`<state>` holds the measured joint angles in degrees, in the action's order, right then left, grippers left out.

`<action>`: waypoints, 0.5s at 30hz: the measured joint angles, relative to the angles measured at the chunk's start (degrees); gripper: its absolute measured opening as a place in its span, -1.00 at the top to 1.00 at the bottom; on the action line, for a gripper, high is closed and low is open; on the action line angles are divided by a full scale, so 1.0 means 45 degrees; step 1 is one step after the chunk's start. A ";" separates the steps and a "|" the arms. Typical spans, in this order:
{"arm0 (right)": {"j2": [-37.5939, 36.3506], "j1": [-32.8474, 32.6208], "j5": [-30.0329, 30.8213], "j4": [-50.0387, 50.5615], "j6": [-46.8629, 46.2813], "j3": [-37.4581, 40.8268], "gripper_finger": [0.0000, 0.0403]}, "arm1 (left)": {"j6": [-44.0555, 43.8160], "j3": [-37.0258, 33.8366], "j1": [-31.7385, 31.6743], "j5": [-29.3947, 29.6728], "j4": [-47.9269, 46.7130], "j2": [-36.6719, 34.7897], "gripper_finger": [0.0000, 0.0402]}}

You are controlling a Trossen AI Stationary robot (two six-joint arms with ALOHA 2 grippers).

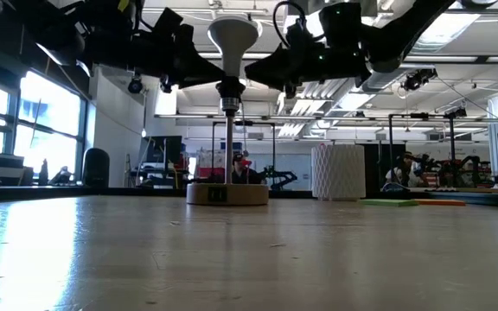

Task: Screw lightbulb
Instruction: Insert the white lightbulb into the brown lamp

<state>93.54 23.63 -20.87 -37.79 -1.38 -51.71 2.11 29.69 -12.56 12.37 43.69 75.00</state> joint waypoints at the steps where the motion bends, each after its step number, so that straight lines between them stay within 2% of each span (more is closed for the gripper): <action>1: 0.0039 -0.0018 0.0430 -0.0014 -0.0033 -0.0057 0.59 | 0.0046 0.0000 0.0005 0.0003 0.0096 0.0000 0.72; 5: 0.0198 -0.0256 0.1724 0.0065 -0.0032 -0.0375 0.94 | 0.0340 0.0000 0.0140 0.0036 0.0705 0.0000 0.96; 15: 0.0932 -0.0621 0.1548 0.0536 -0.0032 -0.1471 0.98 | 0.0027 0.0000 0.0139 0.0010 0.0918 0.0000 1.00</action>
<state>97.73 20.84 -13.90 -35.38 -1.52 -58.33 2.23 29.69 -11.93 12.42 47.82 75.00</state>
